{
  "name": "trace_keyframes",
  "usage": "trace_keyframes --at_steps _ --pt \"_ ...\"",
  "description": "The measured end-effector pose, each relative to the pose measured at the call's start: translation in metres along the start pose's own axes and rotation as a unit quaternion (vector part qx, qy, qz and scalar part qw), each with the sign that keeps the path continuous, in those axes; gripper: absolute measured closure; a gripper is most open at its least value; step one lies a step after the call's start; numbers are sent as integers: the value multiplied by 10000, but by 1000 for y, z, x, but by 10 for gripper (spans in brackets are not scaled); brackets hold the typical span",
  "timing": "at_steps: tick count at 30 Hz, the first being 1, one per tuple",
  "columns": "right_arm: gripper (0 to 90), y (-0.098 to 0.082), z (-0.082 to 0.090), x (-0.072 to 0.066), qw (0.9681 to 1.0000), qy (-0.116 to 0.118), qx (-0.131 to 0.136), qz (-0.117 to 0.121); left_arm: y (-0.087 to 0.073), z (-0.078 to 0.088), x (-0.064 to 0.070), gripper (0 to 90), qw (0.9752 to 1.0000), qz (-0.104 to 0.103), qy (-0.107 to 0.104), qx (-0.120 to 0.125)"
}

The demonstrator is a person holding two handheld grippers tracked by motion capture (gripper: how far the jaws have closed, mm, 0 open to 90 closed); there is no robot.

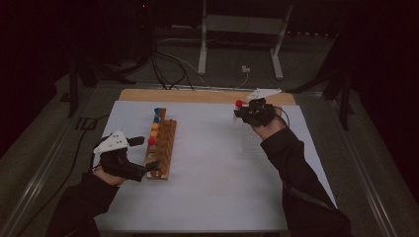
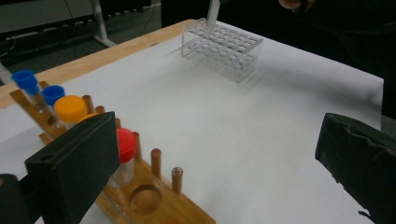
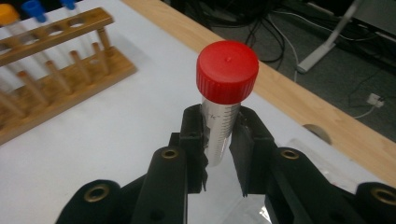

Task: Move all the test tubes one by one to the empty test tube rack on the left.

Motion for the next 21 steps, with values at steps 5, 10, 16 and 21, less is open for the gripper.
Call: trace_keyframes --at_steps 5,10,16,21 --pt "749 -11 6 -13 9998 188 -20 92 3 -6 3 7 9999 -8 -97 -39" --pt "749 -21 13 -24 9992 365 -31 187 8 -12 4 7 9998 -25 -201 -44" --pt "749 -35 20 -40 9978 590 -46 300 14 -21 8 12 9994 -62 -328 -20" --pt "749 -47 25 -55 9962 775 -69 398 21 -30 11 12 9991 -125 -401 -5"
Point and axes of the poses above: each handheld gripper's, and its own axes: z roughly backward along the jaws, y roughly out of its top, x roughly to its right, the point moved 3 cm from there along -z, roughly forward along the jaws, and after that the axes turned 15 degrees about -z, right-handed, at the moved point
